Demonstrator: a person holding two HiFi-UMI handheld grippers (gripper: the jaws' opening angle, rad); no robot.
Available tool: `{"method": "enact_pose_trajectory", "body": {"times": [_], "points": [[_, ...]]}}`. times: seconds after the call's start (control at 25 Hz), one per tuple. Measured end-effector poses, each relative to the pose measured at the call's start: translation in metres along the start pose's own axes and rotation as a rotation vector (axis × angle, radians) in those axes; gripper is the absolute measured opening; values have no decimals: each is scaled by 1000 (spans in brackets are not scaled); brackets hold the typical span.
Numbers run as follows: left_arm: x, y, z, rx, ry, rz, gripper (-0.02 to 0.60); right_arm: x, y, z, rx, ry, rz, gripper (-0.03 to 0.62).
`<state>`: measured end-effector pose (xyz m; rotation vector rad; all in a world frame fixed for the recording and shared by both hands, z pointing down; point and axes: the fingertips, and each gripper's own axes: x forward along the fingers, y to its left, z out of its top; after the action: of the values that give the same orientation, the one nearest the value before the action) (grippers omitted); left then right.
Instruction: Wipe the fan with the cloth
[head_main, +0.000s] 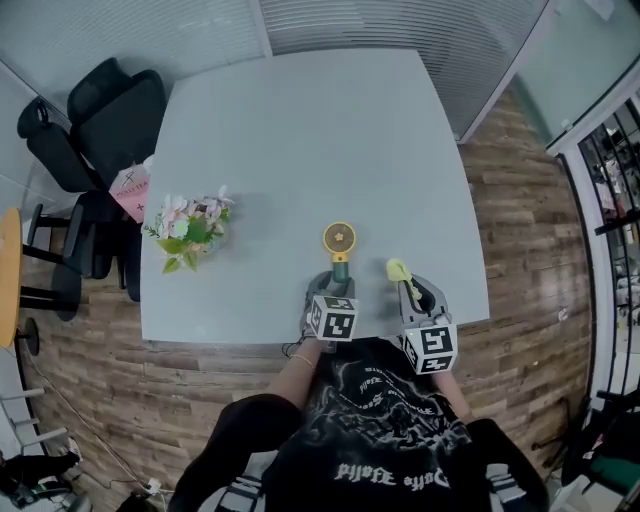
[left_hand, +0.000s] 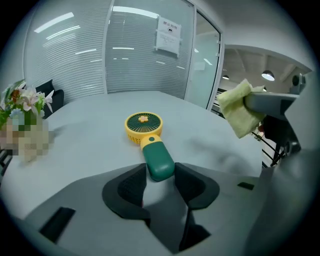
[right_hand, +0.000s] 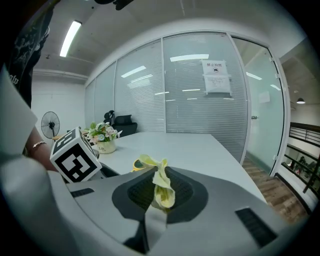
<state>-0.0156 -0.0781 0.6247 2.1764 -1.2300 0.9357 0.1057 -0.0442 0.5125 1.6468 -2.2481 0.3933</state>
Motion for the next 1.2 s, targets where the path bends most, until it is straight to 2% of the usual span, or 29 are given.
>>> {"method": "enact_pose_trajectory", "body": {"times": [0.04,0.2,0.36,0.48,0.68,0.76,0.88,1.08,1.2], "points": [[0,-1,0,-1,4,-1,192,1,-1,-1,-4,8,9,38],[0,2,1,-28,-1,-2,186,8,-1,-1,-23,28,69,38],[0,3,2,-48,7,-57,181,23,12,3,-33,35,185,37],[-1,0,1,7,17,-105,179,34,28,8,-46,41,292,35],[-3,-14,3,169,2,-194,179,55,59,17,-81,68,478,35],[-2,-17,-1,206,11,-206,179,60,77,12,-87,123,585,35],[-1,-15,-4,221,21,-218,179,71,107,-11,-103,266,737,34],[0,-16,-4,277,54,-244,178,94,118,-43,-195,434,756,32],[0,-14,-5,300,64,-249,178,100,120,-45,-262,428,766,32]]}}
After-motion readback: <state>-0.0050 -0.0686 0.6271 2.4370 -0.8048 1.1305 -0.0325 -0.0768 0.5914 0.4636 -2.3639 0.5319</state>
